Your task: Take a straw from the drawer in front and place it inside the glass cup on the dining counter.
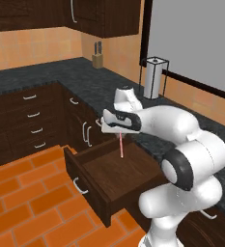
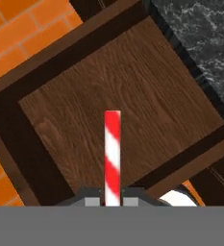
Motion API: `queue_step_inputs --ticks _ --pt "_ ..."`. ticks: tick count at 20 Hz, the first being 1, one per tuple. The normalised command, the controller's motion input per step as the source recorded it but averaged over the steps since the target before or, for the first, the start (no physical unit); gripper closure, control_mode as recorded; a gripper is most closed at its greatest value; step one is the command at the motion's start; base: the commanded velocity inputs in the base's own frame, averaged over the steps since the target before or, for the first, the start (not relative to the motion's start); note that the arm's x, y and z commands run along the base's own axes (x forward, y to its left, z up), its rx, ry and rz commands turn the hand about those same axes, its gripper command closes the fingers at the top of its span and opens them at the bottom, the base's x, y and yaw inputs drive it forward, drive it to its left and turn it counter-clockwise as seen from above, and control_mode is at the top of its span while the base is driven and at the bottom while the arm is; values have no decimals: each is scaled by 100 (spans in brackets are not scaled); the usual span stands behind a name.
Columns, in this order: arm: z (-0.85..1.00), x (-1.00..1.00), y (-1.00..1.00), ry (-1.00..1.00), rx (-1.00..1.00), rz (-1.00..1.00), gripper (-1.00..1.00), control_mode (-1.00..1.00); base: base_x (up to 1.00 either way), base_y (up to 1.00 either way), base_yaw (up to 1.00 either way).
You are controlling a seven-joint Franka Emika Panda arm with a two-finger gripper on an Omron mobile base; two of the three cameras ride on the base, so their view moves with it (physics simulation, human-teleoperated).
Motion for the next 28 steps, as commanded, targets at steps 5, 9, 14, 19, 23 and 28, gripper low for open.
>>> queue_step_inputs --ticks 5,9,14,19,23,28 --pt "100 -65 -56 -26 -5 22 100 -100 0 0 0" --pt "84 -49 -62 -25 0 16 100 -100 0 0 0" --pt "54 -31 -55 -17 0 12 100 -100 0 0 0" --pt "31 -32 -41 -20 -4 10 100 -100 0 0 0" --pt "5 -21 -10 -11 -5 7 100 100 -24 0 2" --pt "0 0 0 0 0 0 100 100 -100 50 9"
